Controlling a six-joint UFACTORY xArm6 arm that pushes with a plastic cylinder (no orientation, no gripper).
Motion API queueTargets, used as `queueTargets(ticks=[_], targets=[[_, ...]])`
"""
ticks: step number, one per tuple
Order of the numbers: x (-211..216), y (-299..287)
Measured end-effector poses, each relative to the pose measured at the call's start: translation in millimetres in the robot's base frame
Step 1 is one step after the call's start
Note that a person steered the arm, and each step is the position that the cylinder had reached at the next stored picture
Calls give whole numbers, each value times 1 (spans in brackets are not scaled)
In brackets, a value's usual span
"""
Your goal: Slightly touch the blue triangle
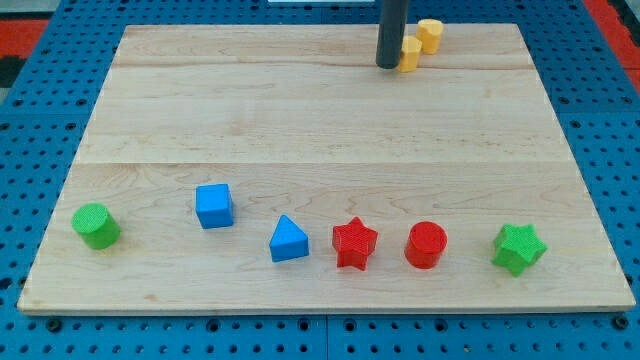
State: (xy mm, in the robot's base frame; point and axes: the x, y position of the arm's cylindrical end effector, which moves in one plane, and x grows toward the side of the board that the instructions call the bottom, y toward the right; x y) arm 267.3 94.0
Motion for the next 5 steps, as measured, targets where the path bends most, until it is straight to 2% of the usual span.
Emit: queueTargets(ticks=[1, 5], targets=[[-6, 21], [-7, -42]])
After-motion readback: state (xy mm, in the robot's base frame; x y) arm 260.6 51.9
